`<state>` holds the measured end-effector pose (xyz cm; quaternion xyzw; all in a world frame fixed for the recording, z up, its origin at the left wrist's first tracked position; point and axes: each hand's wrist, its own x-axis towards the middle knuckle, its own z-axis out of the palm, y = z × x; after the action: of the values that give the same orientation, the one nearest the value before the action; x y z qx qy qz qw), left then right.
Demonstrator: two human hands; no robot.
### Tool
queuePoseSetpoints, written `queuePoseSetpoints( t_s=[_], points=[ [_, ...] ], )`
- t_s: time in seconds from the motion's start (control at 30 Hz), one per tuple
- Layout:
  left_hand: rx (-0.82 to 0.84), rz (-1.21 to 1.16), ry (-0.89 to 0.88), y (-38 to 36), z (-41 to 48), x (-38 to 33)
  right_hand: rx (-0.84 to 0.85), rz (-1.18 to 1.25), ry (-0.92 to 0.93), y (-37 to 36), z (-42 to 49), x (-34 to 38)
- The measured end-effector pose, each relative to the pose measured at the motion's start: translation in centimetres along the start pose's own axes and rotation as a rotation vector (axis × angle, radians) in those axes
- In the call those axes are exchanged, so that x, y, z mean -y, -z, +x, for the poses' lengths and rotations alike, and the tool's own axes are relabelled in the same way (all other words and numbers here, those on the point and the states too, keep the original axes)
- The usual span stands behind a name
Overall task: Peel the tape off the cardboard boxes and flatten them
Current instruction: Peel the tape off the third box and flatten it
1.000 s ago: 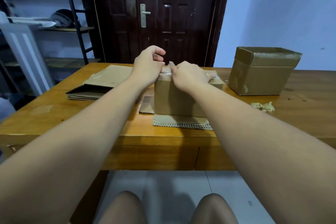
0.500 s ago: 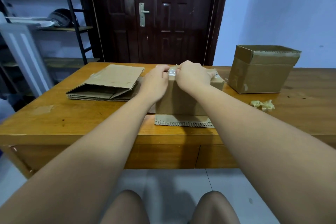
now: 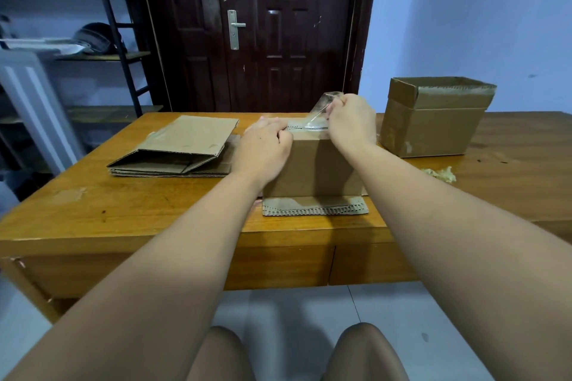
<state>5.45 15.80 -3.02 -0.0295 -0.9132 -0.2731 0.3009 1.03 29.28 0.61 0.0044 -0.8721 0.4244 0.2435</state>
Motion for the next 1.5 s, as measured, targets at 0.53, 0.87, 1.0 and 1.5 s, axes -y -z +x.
queuePoseSetpoints(
  t_s=[0.53,0.87,1.0,1.5],
  points=[
    [-0.015,0.025,0.044,-0.1,-0.1,-0.3,-0.097,0.732,-0.239,2.8,-0.2,0.3],
    [0.01,0.042,0.047,0.0,0.3,0.4,-0.055,0.067,0.177,4.3,-0.3,-3.4],
    [-0.012,0.04,0.043,-0.5,0.2,0.3,0.057,-0.073,0.122,4.3,-0.1,-6.1],
    [-0.02,0.06,0.038,-0.8,0.3,0.4,-0.059,0.157,-0.384,2.5,-0.4,-8.3]
  ],
)
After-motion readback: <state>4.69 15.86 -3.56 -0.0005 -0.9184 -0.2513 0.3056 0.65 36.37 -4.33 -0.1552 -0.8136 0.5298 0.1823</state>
